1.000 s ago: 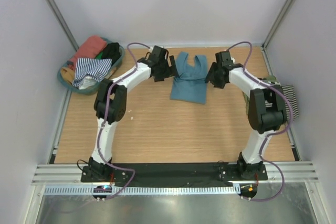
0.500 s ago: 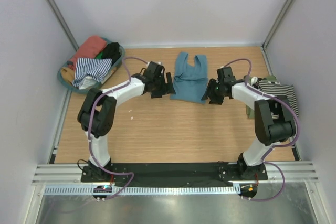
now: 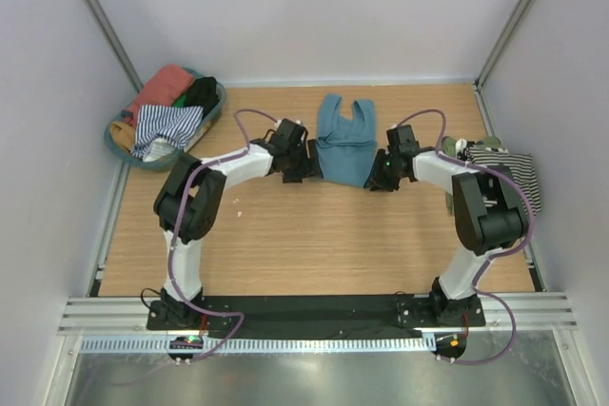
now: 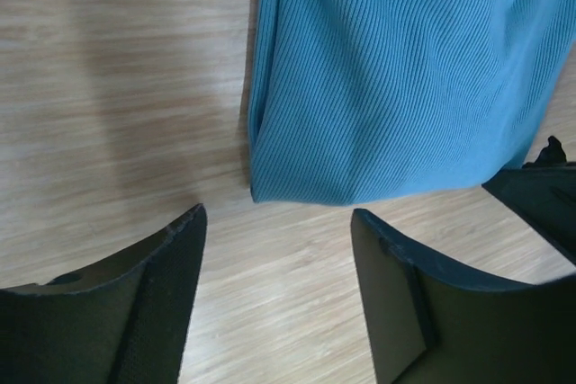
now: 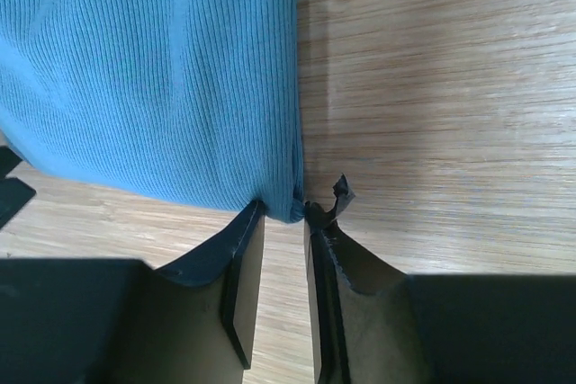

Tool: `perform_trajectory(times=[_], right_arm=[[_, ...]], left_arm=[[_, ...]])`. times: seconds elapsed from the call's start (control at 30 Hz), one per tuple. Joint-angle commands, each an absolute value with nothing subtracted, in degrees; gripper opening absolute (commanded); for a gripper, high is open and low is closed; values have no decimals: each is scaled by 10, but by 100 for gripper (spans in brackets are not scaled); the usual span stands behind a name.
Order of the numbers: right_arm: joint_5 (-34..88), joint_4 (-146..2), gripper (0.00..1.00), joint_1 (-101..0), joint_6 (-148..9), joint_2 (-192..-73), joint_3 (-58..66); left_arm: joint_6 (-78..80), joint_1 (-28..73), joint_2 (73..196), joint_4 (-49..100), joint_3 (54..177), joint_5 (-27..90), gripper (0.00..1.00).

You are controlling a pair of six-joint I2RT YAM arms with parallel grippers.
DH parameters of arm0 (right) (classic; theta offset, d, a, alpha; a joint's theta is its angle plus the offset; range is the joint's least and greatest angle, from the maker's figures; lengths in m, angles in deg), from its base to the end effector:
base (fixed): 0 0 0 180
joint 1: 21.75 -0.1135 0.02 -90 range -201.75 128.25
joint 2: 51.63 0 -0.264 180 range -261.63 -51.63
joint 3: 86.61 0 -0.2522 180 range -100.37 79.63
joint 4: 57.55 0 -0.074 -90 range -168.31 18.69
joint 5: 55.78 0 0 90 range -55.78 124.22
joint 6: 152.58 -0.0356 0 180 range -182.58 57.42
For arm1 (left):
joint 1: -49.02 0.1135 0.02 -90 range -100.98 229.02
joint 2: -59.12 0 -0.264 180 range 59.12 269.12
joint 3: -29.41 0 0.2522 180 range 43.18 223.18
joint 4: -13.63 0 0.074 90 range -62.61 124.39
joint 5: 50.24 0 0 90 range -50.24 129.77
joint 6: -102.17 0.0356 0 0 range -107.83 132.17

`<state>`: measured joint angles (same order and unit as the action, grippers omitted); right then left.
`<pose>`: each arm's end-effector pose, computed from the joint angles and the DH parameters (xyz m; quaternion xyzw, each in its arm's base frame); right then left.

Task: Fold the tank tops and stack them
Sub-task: Fold the tank top

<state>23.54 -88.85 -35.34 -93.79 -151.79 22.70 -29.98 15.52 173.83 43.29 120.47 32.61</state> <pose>0.3283 0.0862 0.1542 0.1244 0.9557 0.1790 0.1980 0.3534 -0.2392 0.1645 -0.0519 0.9461 -0.2394 0.2118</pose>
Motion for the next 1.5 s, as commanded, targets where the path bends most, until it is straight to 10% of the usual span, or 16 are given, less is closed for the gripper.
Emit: perform_trajectory(times=[0.0, 0.2, 0.37, 0.77, 1.07, 1.47], right_arm=[[264, -881, 31, -363, -925, -1530, 207], [288, -885, 28, -373, -923, -1537, 196], [325, -896, 1, -381, -921, -1532, 180], [396, -973, 1, -430, -905, -1428, 239], [386, -1039, 1, -434, -904, -1391, 135], [361, -1044, 1, -478, -925, -1263, 328]], left_arm=[[-303, 153, 1768, 410, 1231, 341, 65], [-293, 153, 1791, 412, 1260, 364, 49], [-293, 153, 1802, 428, 1266, 379, 0], [-344, 88, 1646, 435, 1109, 523, 0], [-327, 90, 1614, 549, 1217, 529, 0], [-410, 11, 1522, 509, 1014, 505, 0]])
